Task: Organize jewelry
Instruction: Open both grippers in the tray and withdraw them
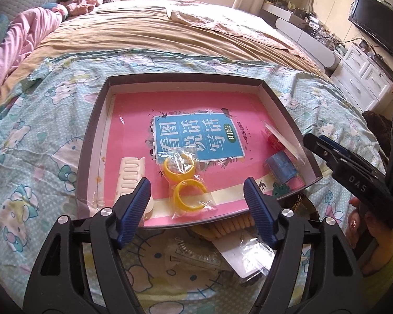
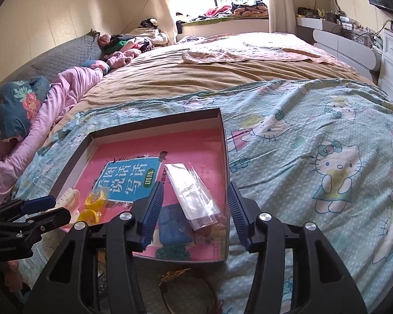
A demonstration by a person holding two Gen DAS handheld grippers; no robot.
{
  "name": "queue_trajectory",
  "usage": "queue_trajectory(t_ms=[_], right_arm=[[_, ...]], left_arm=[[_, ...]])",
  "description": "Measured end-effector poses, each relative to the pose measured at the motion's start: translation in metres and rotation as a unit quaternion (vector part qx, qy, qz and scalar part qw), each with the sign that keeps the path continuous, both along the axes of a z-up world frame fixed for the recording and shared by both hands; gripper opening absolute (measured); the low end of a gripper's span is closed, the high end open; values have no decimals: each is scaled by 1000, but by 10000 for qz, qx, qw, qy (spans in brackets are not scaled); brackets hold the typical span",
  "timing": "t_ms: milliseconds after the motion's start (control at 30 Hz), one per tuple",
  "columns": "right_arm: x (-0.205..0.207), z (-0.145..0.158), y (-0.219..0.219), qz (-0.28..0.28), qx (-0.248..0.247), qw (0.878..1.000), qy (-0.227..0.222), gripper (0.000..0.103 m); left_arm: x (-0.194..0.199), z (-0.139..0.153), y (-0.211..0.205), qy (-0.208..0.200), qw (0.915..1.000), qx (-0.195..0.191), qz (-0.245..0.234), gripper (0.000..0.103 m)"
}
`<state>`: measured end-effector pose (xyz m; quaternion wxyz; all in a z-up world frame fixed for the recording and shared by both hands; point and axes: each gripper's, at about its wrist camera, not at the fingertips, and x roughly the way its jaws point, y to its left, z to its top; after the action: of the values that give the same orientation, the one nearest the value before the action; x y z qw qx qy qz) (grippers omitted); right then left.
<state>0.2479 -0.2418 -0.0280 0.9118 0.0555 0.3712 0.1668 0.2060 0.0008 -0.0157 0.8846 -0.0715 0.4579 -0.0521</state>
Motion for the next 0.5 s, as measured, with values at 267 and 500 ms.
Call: queue_trajectory(t_ms=[267,500], right_arm=[[-30,23,-15,-75,239,9995,-193,74],[-50,40,-21,-29,280,9989,-375,78]], left_arm=[[-14,11,7,-108,9998,-59,142,80],[-26,21,10,-201,9995,-113,206,88]])
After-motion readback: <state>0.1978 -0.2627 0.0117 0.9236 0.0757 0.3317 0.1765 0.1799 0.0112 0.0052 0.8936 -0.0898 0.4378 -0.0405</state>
